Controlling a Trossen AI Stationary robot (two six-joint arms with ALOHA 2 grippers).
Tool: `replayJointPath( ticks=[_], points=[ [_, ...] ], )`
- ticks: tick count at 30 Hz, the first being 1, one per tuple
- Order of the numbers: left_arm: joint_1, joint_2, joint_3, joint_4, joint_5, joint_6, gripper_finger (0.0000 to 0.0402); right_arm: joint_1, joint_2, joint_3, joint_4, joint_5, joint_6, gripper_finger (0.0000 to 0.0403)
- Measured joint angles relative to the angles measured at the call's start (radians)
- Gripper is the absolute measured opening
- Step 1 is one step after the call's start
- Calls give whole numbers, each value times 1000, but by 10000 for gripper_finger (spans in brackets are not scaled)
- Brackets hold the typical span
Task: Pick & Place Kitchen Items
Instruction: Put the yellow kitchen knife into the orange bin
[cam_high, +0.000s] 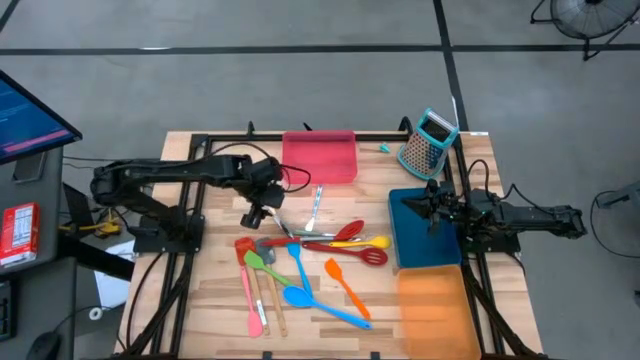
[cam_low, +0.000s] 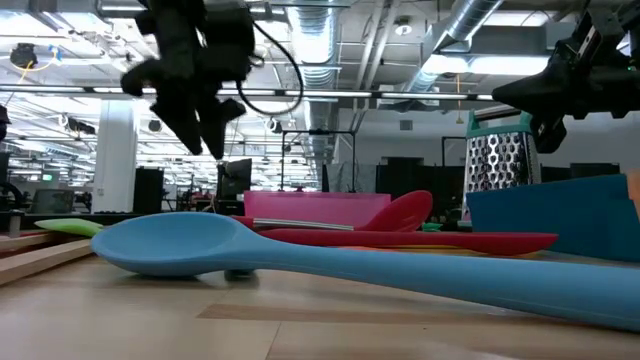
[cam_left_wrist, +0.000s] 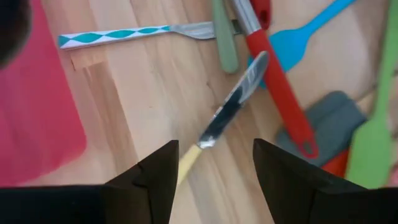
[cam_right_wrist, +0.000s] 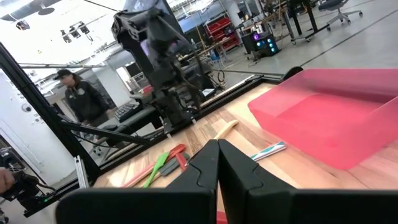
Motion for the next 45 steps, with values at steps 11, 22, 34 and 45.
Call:
replayJointPath(
  ticks=[11,22,34,45],
  points=[
    [32,165,0,43,27,131,184,0,0,0,0,0,0,0],
    [32,253,-2,77,5,236,184,0,0,0,0,1,0,0],
    [31,307,-82,191,-2,232,179,0,0,0,0,3,-1,0],
    [25,300,-89,203,-42,226,10,0,0,0,0,3,-1,0]
  ],
)
